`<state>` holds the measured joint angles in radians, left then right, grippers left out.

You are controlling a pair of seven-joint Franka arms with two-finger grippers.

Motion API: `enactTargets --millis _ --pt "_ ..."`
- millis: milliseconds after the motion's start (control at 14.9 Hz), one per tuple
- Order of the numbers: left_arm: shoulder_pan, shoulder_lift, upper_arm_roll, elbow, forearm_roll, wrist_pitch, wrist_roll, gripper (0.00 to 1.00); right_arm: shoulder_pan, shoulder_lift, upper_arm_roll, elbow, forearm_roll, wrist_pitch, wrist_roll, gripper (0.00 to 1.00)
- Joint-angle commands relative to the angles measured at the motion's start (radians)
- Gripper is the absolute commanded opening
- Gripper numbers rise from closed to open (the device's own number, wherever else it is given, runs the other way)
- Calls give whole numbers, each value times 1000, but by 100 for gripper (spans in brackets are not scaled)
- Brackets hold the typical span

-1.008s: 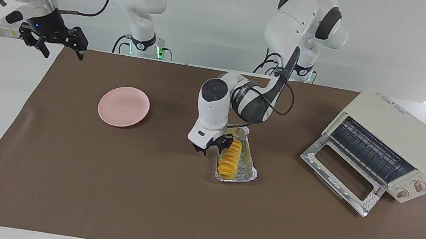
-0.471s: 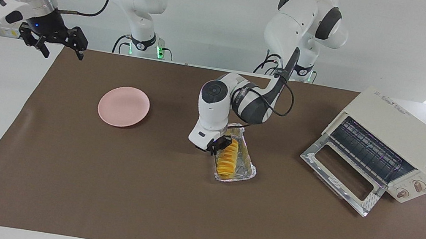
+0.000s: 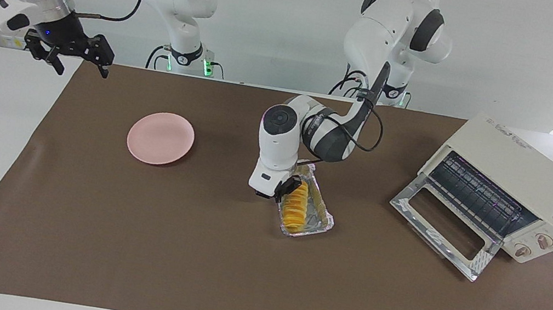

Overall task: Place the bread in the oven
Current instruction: 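Lift the foil tray with the left gripper toward the oven, then lower the foil tray into the open oven with the left gripper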

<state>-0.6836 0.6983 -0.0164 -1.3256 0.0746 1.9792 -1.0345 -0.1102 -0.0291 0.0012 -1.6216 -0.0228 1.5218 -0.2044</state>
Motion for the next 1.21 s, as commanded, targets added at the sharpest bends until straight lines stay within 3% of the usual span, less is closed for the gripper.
enactTargets --millis 0,403,672,1008,1143 --pt "31 -13 6 3 -44 1 -16 0 -3 -25 3 -31 14 15 17 100" --pt "182 -72 10 59 -53 -163 5 0 -3 -23 3 -31 14 15 17 100" --pt "298 -161 10 60 -46 -327 34 0 -3 -23 3 -31 14 15 17 100" --pt "424 -203 7 59 60 -410 198 0 -3 -25 3 -31 14 15 17 100" --pt "473 -203 7 55 86 -389 293 0 -3 -23 3 -31 14 15 17 100"
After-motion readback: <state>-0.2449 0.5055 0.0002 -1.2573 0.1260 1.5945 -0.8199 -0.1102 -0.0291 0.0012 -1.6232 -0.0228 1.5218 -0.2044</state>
